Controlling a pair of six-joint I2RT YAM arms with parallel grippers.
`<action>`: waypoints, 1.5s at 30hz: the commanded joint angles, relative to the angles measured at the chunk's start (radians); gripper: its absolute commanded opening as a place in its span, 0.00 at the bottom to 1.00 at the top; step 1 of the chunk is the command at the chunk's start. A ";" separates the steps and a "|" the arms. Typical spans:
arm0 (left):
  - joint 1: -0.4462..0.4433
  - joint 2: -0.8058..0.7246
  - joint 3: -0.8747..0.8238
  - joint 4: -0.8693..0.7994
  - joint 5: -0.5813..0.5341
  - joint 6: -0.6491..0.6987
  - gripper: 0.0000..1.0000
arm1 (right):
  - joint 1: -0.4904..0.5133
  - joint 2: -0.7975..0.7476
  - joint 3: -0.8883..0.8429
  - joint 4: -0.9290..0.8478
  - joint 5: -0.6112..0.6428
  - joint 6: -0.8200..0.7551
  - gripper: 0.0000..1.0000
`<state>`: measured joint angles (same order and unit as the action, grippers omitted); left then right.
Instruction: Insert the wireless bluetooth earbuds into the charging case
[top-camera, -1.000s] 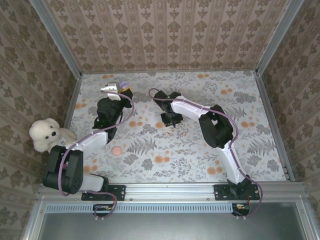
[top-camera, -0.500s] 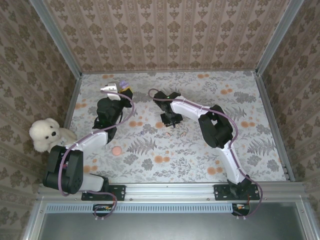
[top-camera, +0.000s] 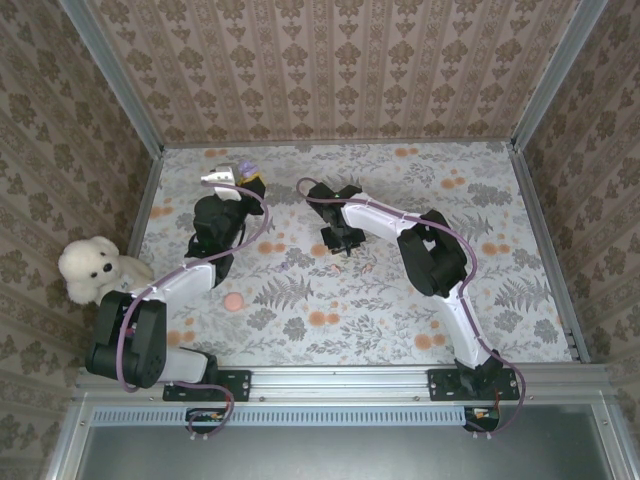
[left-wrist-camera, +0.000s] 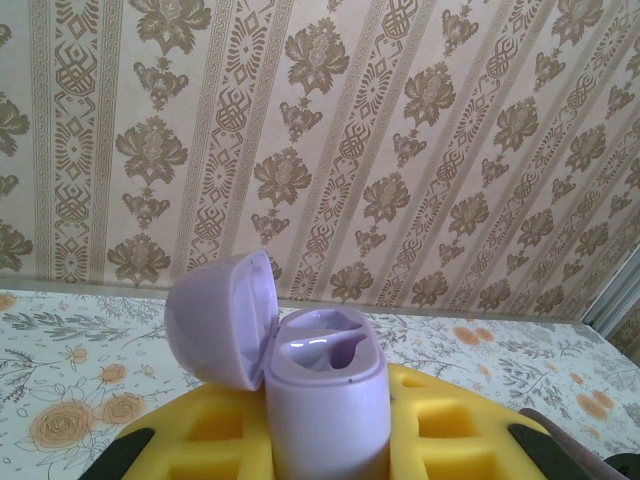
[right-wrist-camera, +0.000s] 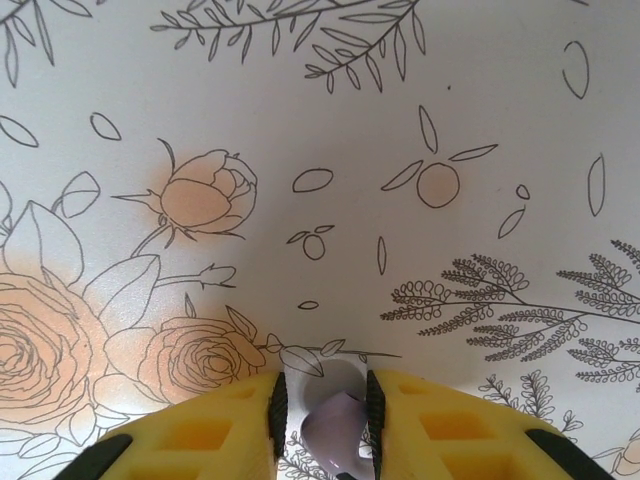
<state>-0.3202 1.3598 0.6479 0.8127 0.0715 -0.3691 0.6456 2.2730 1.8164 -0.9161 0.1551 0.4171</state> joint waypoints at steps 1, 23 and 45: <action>-0.006 -0.001 0.019 0.036 -0.001 0.011 0.00 | -0.004 -0.012 -0.034 -0.051 0.052 -0.020 0.30; -0.008 0.009 0.036 0.030 0.006 0.012 0.00 | -0.004 -0.045 -0.056 -0.045 0.050 -0.027 0.35; -0.014 0.013 0.037 0.031 0.004 0.009 0.00 | -0.004 -0.077 -0.123 -0.004 0.017 -0.034 0.38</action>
<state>-0.3279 1.3609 0.6487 0.8127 0.0715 -0.3691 0.6437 2.2154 1.7203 -0.8745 0.1768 0.3950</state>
